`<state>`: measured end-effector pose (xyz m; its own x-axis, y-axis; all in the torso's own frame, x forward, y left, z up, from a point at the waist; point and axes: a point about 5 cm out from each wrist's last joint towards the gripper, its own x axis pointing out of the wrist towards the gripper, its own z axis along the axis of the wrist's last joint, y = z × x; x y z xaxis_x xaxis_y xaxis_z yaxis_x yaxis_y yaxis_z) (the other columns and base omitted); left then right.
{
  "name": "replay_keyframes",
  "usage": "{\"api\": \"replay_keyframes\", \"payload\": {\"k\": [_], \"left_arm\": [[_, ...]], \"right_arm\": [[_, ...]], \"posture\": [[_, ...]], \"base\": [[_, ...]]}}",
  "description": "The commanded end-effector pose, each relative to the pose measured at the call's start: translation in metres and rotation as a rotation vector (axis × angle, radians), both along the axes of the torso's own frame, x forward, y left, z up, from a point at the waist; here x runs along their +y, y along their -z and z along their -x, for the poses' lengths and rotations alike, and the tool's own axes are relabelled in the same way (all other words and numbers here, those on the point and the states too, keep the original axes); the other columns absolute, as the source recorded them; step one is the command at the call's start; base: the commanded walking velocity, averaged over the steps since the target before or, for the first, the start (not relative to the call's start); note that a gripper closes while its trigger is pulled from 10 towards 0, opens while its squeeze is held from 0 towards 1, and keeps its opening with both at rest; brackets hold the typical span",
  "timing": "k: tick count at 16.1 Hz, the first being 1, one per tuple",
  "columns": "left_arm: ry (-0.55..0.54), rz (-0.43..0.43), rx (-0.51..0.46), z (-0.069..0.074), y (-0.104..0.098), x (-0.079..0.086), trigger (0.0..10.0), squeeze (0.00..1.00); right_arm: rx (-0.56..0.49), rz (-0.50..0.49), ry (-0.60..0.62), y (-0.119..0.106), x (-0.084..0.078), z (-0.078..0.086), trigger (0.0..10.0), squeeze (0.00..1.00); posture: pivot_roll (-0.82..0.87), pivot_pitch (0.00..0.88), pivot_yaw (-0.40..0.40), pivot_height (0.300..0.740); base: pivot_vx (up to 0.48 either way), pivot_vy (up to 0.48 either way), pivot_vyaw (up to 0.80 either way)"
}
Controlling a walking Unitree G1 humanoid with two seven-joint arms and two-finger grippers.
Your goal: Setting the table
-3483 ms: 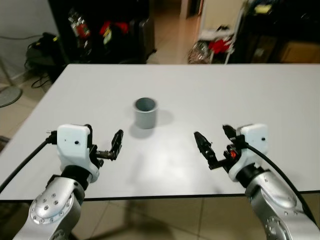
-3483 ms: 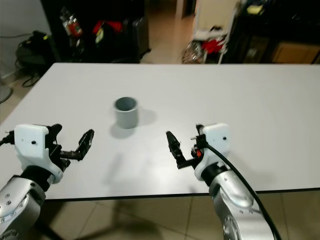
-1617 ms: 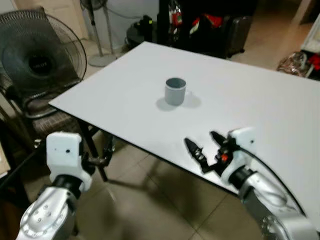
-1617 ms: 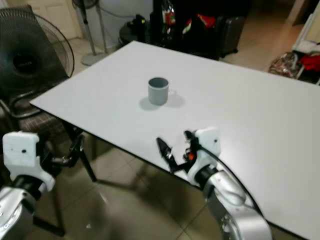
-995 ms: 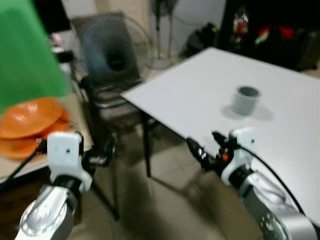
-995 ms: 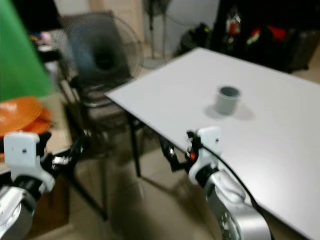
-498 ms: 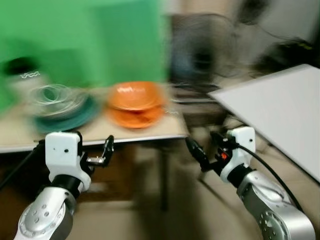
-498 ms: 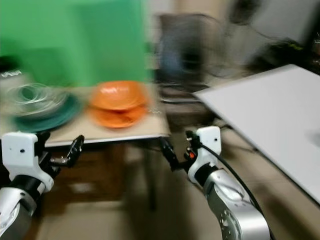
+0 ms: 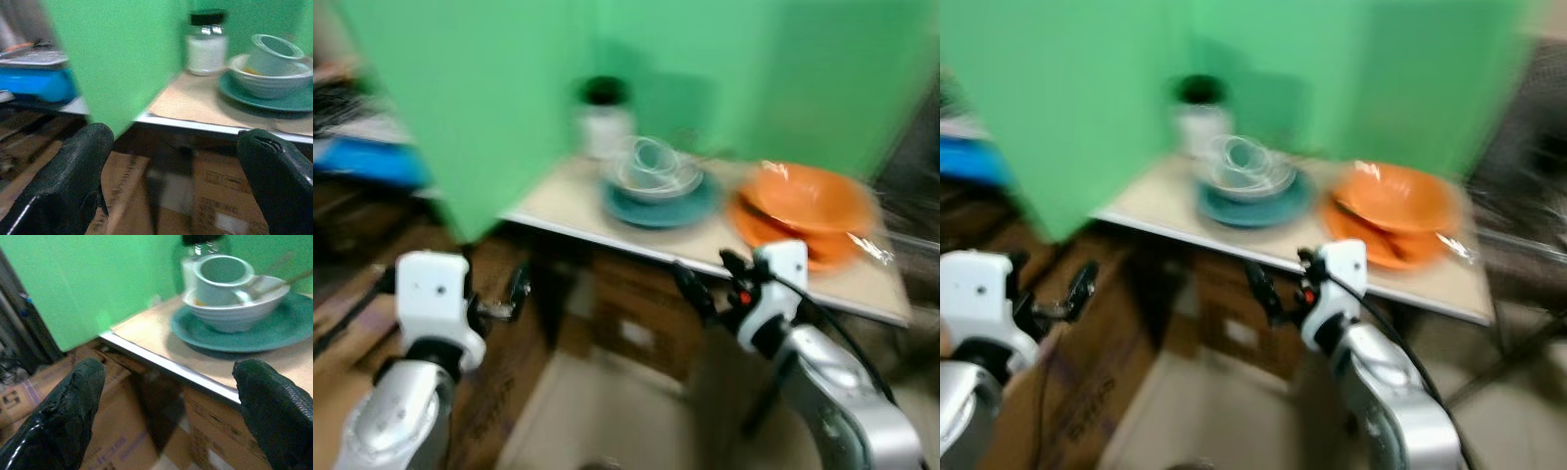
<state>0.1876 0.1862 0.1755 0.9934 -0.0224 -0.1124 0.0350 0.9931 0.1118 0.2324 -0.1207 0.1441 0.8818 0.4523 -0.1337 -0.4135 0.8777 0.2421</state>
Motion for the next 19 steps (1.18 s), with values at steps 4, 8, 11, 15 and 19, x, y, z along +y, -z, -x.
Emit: {"api": "replay_keyframes", "payload": {"k": [4, 8, 11, 15, 19], "left_arm": [[0.024, 0.017, 0.01, -0.007, 0.002, -0.005, 10.0, 0.0], [0.033, 0.011, 0.012, -0.01, 0.002, -0.005, 10.0, 0.0], [0.035, 0.022, 0.012, -0.01, 0.002, -0.006, 10.0, 0.0], [0.068, 0.014, -0.009, -0.013, 0.002, -0.013, 10.0, 0.0], [0.107, 0.019, -0.026, -0.018, 0.001, -0.019, 10.0, 0.0]], "right_arm": [[-0.01, 0.002, 0.091, -0.002, -0.011, -0.003, 10.0, 1.0], [-0.012, 0.015, 0.116, -0.003, -0.014, -0.005, 10.0, 1.0], [-0.006, 0.012, 0.136, -0.003, -0.016, -0.006, 10.0, 1.0], [-0.023, 0.012, 0.178, -0.009, -0.021, -0.01, 10.0, 1.0], [-0.044, 0.018, 0.207, -0.015, -0.027, -0.012, 10.0, 1.0]], "posture": [[0.06, 0.0, 0.018, 0.74], [0.06, 0.0, 0.016, 0.74], [0.06, 0.0, 0.012, 0.74], [0.05, 0.0, 0.012, 0.74], [0.03, 0.0, 0.013, 0.74]], "base": [[0.0, -0.083, 0.4], [0.0, 0.0, 0.0], [0.0, 0.0, 0.0], [0.0, 0.0, -0.8], [0.0, 0.0, -0.8]]}}
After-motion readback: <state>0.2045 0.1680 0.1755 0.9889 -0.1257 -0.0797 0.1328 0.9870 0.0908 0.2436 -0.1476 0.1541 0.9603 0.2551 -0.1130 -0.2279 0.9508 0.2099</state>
